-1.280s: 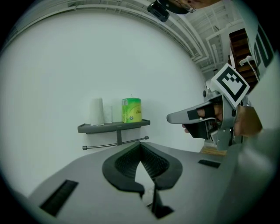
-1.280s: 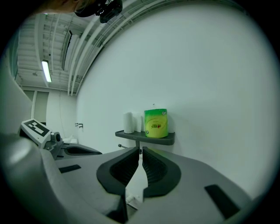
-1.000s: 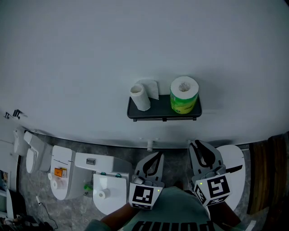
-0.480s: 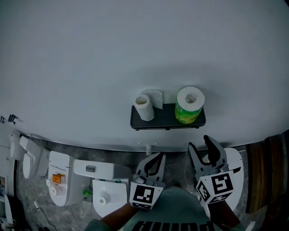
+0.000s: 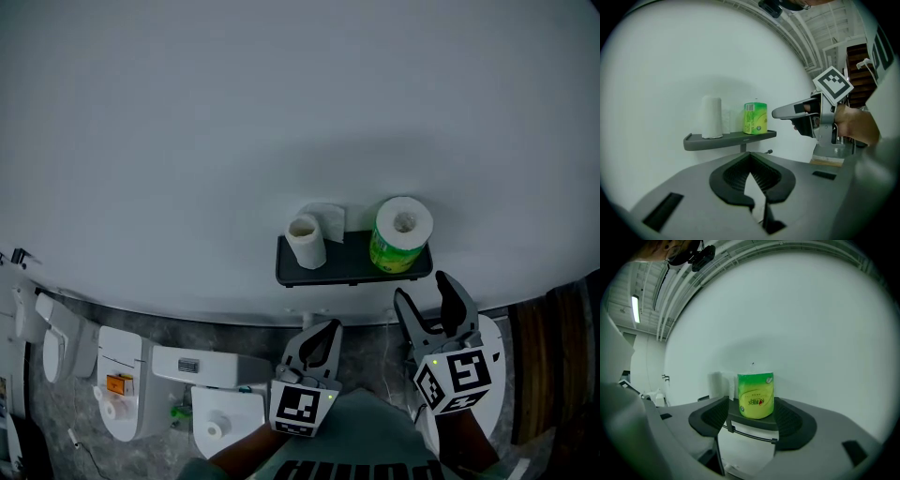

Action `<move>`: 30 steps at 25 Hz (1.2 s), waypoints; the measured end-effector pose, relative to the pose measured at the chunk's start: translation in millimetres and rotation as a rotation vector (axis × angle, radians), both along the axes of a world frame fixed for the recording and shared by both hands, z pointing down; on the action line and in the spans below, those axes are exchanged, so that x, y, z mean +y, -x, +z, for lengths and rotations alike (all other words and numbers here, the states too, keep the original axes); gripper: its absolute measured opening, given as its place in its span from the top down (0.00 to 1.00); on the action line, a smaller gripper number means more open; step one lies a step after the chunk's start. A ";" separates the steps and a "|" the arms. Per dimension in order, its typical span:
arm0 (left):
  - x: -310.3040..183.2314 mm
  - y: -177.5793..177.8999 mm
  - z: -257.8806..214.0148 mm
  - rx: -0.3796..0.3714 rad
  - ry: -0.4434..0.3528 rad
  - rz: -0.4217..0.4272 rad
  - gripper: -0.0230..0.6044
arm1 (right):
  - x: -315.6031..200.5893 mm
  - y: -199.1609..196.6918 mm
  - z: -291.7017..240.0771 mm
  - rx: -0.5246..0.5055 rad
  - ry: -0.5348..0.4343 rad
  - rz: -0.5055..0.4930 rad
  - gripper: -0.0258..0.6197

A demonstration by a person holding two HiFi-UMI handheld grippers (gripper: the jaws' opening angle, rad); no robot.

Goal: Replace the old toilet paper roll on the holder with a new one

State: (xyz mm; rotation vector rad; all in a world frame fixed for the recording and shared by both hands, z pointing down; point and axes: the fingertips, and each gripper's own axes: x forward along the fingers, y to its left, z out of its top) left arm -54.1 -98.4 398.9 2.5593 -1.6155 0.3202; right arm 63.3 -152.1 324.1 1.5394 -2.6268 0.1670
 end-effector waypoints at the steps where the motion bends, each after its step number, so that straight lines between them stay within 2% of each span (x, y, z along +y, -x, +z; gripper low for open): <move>1: -2.4 1.8 -0.9 0.001 -0.003 0.000 0.96 | -3.0 1.0 -0.6 0.003 -0.002 0.002 0.51; 19: -32.4 20.3 -2.3 0.014 -0.023 -0.008 0.96 | -50.6 16.8 -7.7 0.031 -0.016 0.002 0.39; 26: -36.5 26.6 -2.6 0.013 -0.022 -0.019 0.96 | -65.0 24.8 -9.7 0.040 -0.014 -0.013 0.31; 30: -39.2 32.3 -2.4 0.008 -0.023 -0.034 0.96 | -72.4 27.5 -8.7 0.046 -0.014 -0.014 0.30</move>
